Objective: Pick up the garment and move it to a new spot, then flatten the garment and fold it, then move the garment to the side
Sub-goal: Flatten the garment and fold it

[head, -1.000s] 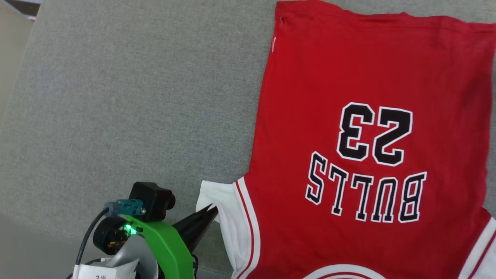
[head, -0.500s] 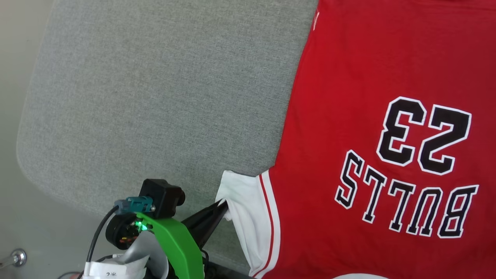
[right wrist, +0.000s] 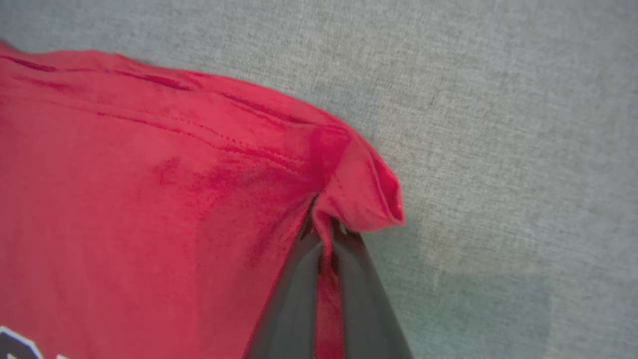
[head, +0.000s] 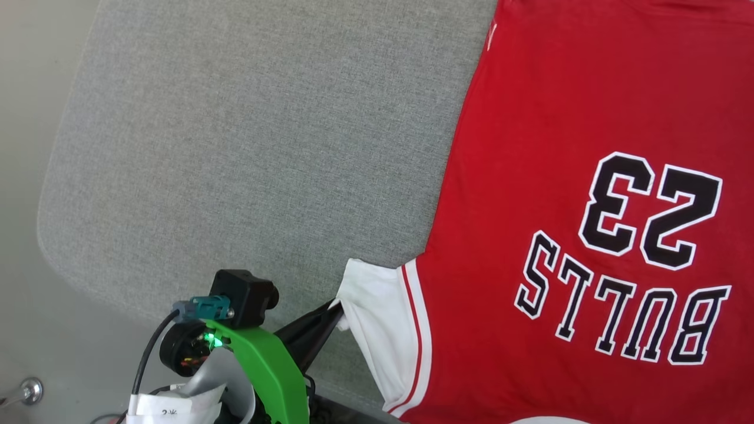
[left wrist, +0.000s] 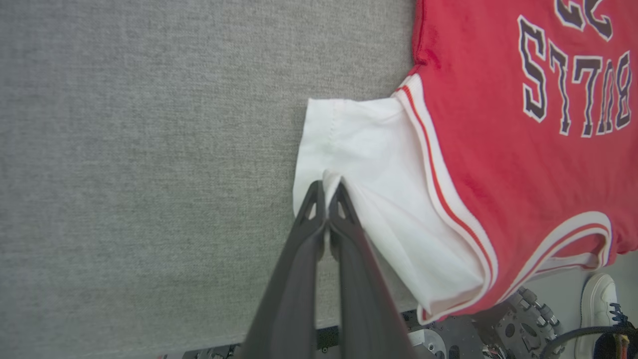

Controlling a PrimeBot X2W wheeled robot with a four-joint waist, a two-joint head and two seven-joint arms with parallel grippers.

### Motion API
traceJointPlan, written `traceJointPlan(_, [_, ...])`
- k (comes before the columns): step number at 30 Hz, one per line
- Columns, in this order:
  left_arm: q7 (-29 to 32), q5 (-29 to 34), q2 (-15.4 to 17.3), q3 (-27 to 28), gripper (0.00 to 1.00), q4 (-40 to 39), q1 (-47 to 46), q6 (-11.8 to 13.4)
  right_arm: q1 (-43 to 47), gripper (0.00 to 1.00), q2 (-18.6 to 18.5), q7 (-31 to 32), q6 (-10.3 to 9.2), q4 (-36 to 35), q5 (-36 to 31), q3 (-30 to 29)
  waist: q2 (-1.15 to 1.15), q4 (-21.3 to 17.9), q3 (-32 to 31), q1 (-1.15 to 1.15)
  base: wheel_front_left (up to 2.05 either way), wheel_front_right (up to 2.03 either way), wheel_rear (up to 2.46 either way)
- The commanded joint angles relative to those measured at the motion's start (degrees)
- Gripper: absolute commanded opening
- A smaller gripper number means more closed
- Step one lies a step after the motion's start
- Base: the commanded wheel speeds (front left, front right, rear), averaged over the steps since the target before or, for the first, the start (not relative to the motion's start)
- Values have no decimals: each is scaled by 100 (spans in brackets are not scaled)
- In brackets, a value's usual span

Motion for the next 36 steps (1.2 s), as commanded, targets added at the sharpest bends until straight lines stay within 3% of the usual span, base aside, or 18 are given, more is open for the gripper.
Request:
traceJointPlan(1, [-30,-22,-2,21,0,-1,-101,-2,308,0,34,11,-4,166,43,63,0,-56,-91,0,0,0,0])
traceJointPlan(19, [149,-203,176,56,0,80,128,163,2009,0,39,-799,-4,328,470,-66,0,-901,-1612,0,0,0,0])
traceJointPlan(25, [85,-339,138,68,0,212,316,203,2958,0,64,-1028,-4,-29,755,-122,0,-1217,-2142,0,0,0,0])
traceJointPlan(36, [-271,-454,-133,111,0,531,557,298,4954,0,440,-1297,-4,-1196,1040,-920,0,-1637,-2810,0,0,0,0])
